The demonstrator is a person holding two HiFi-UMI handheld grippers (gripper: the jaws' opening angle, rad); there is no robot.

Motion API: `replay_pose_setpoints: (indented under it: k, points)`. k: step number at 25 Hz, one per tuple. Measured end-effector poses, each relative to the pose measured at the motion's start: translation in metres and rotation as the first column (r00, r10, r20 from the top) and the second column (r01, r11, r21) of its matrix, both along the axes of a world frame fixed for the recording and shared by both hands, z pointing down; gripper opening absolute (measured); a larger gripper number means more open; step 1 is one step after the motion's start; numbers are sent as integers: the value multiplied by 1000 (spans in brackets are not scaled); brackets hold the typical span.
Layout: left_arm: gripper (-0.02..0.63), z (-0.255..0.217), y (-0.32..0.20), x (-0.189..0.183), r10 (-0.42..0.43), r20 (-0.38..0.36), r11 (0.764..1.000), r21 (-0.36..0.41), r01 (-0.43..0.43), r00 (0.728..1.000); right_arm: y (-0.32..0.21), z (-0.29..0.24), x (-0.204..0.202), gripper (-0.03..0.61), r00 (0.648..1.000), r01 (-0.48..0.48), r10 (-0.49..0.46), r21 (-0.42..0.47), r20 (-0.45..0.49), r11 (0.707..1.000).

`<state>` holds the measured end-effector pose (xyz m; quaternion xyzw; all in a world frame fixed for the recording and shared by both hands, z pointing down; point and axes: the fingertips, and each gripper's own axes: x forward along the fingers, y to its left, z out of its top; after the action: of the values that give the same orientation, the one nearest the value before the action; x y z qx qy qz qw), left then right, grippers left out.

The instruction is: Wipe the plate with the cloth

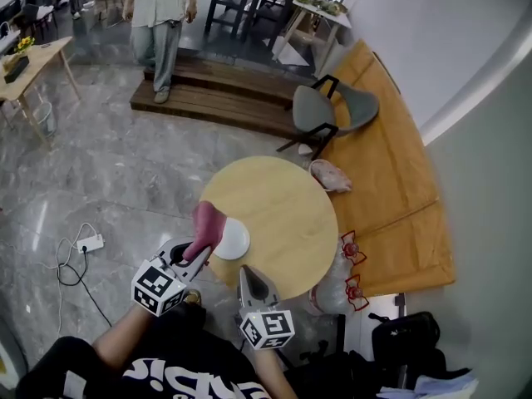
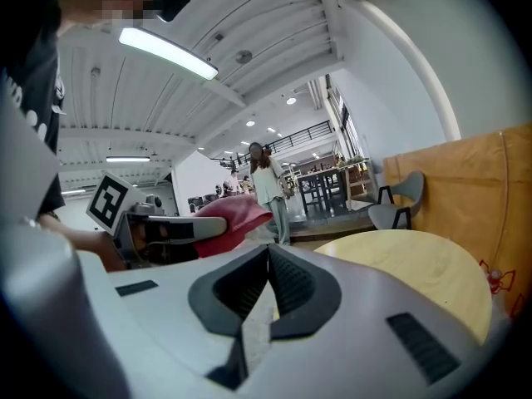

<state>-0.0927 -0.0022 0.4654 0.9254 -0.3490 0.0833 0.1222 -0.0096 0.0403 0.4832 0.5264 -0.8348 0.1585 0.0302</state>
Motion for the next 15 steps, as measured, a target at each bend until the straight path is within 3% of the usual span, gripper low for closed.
replay_pose_setpoints:
  k: [15]
  points:
    - [52, 42, -52, 27, 95, 29, 991, -98, -92, 995, -43, 69, 32, 21, 993, -71, 50, -196, -111, 978]
